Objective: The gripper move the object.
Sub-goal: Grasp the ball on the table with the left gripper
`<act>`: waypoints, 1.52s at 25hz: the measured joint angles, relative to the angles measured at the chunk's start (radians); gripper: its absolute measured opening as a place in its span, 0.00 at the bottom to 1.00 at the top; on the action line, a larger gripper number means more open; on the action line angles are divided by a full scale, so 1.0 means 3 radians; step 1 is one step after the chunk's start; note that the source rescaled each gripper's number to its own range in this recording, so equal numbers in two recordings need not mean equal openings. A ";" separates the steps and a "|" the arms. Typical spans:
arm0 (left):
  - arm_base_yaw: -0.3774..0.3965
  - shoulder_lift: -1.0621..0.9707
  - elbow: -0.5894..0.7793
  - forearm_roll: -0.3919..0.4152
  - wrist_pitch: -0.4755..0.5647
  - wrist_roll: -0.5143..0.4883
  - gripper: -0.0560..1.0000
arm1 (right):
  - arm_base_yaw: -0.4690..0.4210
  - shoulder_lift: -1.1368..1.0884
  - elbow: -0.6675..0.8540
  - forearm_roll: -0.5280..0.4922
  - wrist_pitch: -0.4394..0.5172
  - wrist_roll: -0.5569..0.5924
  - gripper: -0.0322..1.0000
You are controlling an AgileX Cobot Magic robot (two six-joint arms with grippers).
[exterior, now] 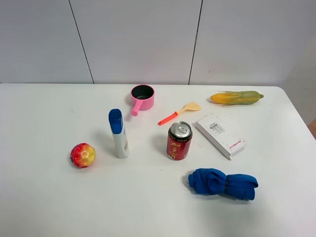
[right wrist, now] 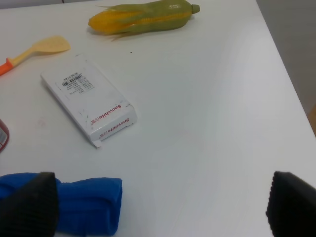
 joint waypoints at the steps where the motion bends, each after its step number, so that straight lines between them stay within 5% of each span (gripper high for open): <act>1: 0.0000 0.0000 0.0000 0.0000 0.0000 0.0000 0.98 | 0.0000 0.0000 0.0000 0.0000 0.0000 0.0000 1.00; 21: -0.0028 0.0406 -0.0030 -0.0072 -0.0039 -0.0003 0.98 | 0.0000 0.0000 0.0000 0.0000 0.0000 0.0000 1.00; 30: -0.0028 0.2268 -0.0145 -0.0761 -0.0952 0.0152 0.98 | 0.0000 0.0000 0.0000 0.0000 0.0000 0.0000 1.00; 38: -0.0415 0.3502 -0.0148 -0.0822 -0.1720 0.0331 0.98 | 0.0000 0.0000 0.0000 0.0000 0.0000 0.0000 1.00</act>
